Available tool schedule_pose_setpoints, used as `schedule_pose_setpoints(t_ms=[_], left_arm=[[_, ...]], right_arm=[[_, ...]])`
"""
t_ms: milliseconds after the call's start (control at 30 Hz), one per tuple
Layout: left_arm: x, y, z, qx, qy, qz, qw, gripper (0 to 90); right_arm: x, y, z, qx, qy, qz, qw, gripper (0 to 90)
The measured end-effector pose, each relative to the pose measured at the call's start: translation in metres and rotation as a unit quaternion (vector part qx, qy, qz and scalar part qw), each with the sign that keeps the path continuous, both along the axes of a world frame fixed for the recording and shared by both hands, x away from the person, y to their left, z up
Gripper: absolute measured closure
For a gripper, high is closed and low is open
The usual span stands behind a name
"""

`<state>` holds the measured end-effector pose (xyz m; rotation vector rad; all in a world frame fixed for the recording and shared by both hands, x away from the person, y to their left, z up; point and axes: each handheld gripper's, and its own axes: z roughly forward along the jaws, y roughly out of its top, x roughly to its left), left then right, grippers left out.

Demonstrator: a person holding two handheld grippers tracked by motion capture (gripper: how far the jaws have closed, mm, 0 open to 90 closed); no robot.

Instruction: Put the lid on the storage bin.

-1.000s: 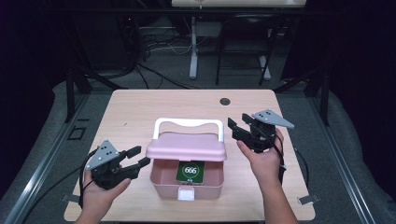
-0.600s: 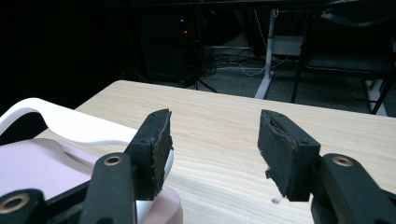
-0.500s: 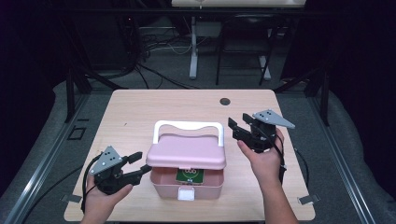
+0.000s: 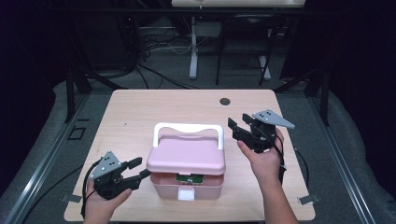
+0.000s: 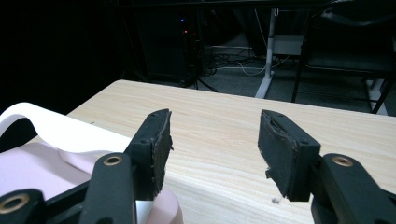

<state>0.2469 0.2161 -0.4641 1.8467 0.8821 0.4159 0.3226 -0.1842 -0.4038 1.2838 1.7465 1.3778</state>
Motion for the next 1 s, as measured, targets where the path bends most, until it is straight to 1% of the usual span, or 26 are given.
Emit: schedule_pose_setpoints(t_ms=[300, 500, 567, 600, 733, 833, 900, 1000], left_arm=[[-0.003, 0.002, -0.006, 0.005, 0.006, -0.003, 1.0000, 48.6], [-0.006, 0.003, -0.012, 0.008, 0.017, -0.003, 0.9998, 48.9], [-0.006, 0.003, -0.015, 0.011, 0.020, -0.004, 0.9997, 48.9], [-0.007, 0.004, -0.017, 0.017, 0.026, -0.006, 0.9995, 48.9], [-0.008, 0.005, -0.020, 0.019, 0.029, -0.007, 0.9994, 49.2], [-0.008, 0.005, -0.020, 0.022, 0.028, -0.005, 0.9994, 49.2], [-0.010, 0.007, -0.022, 0.033, 0.029, -0.001, 0.9990, 49.2], [-0.010, 0.008, -0.023, 0.034, 0.032, 0.003, 0.9989, 49.6]], right_arm=[[0.000, 0.000, 0.000, 0.001, 0.000, 0.001, 1.0000, 43.7], [0.000, 0.000, 0.000, 0.001, 0.000, 0.001, 1.0000, 43.6], [0.000, 0.000, 0.000, 0.000, 0.000, 0.001, 1.0000, 43.7], [0.000, 0.000, 0.000, 0.001, 0.000, 0.001, 1.0000, 43.6], [0.000, 0.000, 0.000, 0.001, 0.000, 0.001, 1.0000, 43.7], [0.000, 0.000, 0.000, 0.001, 0.000, 0.001, 1.0000, 43.6], [0.000, 0.000, 0.000, 0.000, -0.001, 0.001, 1.0000, 43.6], [0.000, 0.000, 0.000, 0.000, -0.001, 0.001, 1.0000, 43.7]])
